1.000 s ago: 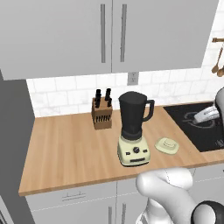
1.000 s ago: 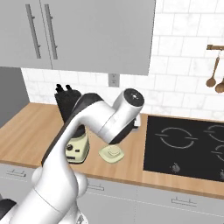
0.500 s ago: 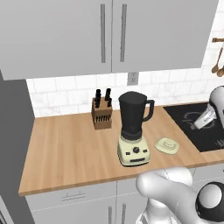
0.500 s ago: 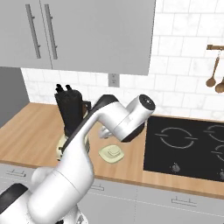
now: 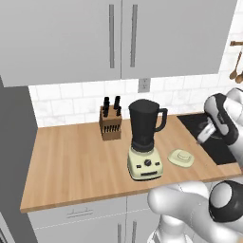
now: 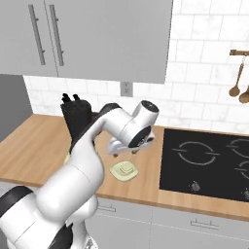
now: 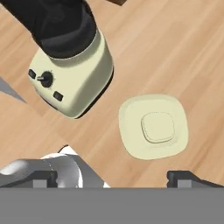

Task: Close the lid blender by securely placing the lid on top.

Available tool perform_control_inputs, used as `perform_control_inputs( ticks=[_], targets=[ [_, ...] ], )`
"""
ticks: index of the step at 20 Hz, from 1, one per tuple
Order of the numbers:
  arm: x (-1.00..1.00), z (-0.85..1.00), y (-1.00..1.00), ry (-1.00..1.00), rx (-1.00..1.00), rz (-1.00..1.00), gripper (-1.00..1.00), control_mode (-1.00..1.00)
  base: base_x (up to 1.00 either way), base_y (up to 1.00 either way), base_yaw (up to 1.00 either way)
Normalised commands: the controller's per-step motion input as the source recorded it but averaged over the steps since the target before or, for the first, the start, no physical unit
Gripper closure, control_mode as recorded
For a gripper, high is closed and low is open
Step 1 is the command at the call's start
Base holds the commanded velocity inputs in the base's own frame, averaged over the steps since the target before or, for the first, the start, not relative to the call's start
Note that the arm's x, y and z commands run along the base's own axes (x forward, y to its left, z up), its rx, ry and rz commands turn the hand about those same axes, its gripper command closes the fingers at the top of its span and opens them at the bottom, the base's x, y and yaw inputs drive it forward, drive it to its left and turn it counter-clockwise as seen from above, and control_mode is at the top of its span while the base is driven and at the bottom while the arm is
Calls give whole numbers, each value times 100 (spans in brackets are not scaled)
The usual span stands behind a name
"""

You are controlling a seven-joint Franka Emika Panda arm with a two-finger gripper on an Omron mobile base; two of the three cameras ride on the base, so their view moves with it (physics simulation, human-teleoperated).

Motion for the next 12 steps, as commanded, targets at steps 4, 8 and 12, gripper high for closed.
perform_control_inputs(
  ticks=[4, 8, 12],
  targets=[
    [18, -45, 19, 16, -13, 0, -100, -100, 0, 0, 0],
    [6, -24, 7, 13, -13, 0, -100, -100, 0, 0, 0],
    [4, -15, 0, 6, -10, 0, -100, -100, 0, 0, 0]
  ],
)
